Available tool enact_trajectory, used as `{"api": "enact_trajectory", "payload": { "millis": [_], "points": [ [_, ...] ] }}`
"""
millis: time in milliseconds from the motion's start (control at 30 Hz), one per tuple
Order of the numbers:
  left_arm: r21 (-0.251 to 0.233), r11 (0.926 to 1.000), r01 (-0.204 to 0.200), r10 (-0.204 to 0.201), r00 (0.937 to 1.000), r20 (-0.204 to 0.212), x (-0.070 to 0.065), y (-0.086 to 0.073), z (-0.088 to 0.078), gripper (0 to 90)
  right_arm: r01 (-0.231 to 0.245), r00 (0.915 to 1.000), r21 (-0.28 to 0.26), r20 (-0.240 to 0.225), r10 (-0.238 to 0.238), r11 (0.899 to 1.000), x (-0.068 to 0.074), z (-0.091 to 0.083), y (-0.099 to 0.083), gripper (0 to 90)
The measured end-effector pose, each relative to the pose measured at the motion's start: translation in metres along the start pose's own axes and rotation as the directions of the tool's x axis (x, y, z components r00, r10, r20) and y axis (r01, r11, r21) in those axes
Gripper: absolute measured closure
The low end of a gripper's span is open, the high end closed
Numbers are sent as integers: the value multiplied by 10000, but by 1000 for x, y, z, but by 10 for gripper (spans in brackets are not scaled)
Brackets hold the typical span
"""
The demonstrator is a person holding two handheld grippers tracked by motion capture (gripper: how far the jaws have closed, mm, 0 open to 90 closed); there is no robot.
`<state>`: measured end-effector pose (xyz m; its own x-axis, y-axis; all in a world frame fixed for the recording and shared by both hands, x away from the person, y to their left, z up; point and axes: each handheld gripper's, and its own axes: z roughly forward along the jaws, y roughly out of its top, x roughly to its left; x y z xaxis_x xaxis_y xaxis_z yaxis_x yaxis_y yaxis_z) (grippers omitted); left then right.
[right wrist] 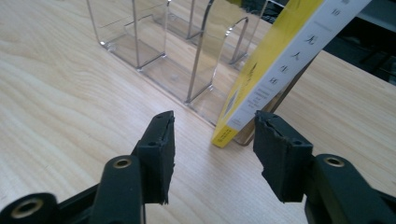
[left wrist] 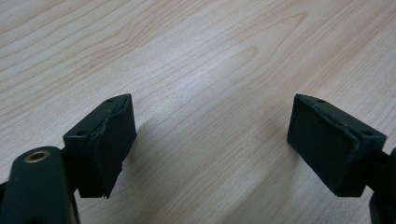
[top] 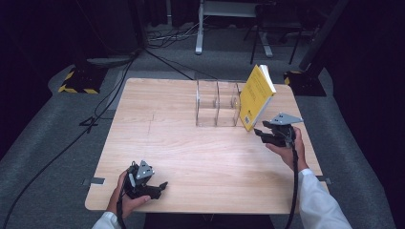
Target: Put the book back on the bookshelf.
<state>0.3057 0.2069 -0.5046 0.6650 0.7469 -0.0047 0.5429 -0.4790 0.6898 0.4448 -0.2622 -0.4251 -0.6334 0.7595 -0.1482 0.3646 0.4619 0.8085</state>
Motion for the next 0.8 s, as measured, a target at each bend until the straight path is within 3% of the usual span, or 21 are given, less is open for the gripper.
{"api": "enact_trajectory", "payload": {
  "millis": [333,800],
  "points": [
    [-4,10000,4,-4,10000,1,0,0,0,159,595,9976,355,-366,-582,9976,8,-13,-7,409],
    [-3,10000,0,0,10000,-3,0,0,0,159,1605,9842,502,-834,-1560,9858,21,-30,-21,357]
  ]
}}
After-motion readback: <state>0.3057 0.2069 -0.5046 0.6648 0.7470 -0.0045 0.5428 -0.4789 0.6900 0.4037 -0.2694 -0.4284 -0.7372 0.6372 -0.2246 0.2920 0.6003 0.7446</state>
